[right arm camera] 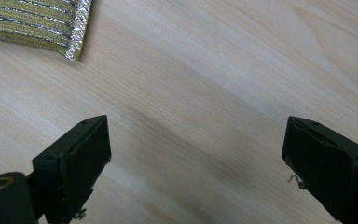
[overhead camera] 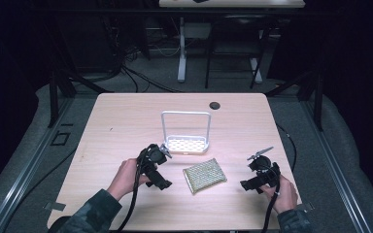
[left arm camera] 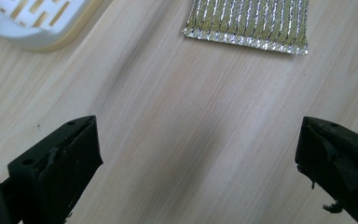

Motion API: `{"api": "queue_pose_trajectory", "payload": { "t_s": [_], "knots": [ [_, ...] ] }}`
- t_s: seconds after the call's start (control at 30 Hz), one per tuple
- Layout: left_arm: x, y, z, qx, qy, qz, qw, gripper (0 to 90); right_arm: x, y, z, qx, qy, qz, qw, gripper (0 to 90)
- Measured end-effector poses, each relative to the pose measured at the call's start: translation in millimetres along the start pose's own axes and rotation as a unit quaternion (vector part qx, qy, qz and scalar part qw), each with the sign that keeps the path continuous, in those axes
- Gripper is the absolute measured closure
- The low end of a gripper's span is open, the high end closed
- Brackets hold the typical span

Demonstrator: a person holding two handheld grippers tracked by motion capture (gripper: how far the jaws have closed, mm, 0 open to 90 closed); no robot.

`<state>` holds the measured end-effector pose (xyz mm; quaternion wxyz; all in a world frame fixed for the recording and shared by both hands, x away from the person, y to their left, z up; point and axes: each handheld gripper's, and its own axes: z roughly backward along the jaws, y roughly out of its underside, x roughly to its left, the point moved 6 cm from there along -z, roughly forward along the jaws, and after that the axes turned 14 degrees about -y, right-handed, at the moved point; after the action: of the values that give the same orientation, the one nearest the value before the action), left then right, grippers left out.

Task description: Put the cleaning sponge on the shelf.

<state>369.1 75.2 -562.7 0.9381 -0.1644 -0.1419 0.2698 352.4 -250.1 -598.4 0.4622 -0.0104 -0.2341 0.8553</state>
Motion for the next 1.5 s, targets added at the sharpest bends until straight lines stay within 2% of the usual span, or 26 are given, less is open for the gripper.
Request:
{"api": "queue_pose_trajectory", "payload": {
  "t_s": [0.3,0.63,0.73,0.8,0.93,1.03,1.13,1.23,1.33,1.4,1.5],
  "knots": [
    [-10.6,-21.5,-9.3,-0.003,0.016,-0.021,0.9996,0.0,0.5,0.2,0.8,-0.001,-0.002,-0.002,1.0,7.2],
    [-18.6,-36.5,-17.7,0.005,0.022,-0.036,0.9991,0.0,2.4,-0.1,0.6,0.006,-0.004,0.004,1.0,7.2],
    [-20.9,-42.2,-19.3,0.01,0.023,-0.043,0.9988,0.0,0.5,-1.3,1.1,-0.007,-0.009,-0.004,0.9999,7.2],
    [-23.5,-46.0,-18.1,0.006,0.022,-0.047,0.9986,0.0,0.2,-0.6,0.2,-0.003,-0.011,-0.008,0.9999,7.2],
    [-29.0,-50.1,-18.6,0.011,0.022,-0.055,0.9982,0.0,3.9,-0.7,-0.3,-0.003,-0.009,0.001,1.0,6.9],
    [-29.7,-54.6,-19.8,0.003,0.027,-0.053,0.9982,0.0,4.2,-1.9,-0.2,-0.006,-0.013,0.005,0.9999,6.8],
    [-30.3,-60.1,-24.9,0.006,0.034,-0.054,0.998,0.0,-0.8,-3.2,-2.5,-0.007,-0.02,-0.002,0.9998,6.2],
    [-34.2,-64.6,-25.6,0.005,0.029,-0.057,0.9979,0.0,-0.3,-3.2,-2.8,-0.006,-0.02,-0.003,0.9998,6.0],
    [-38.6,-66.3,-27.0,0.005,0.031,-0.051,0.9982,0.0,3.4,-3.1,-0.6,-0.009,-0.013,0.004,0.9999,6.0],
    [-39.4,-67.9,-27.2,0.007,0.025,-0.052,0.9983,0.0,5.1,-3.0,0.4,-0.008,-0.01,0.008,0.9999,6.0],
    [-40.2,-71.9,-32.6,0.009,0.022,-0.048,0.9986,0.0,5.4,-3.7,0.4,-0.013,-0.01,0.005,0.9999,6.0]
  ]
}}
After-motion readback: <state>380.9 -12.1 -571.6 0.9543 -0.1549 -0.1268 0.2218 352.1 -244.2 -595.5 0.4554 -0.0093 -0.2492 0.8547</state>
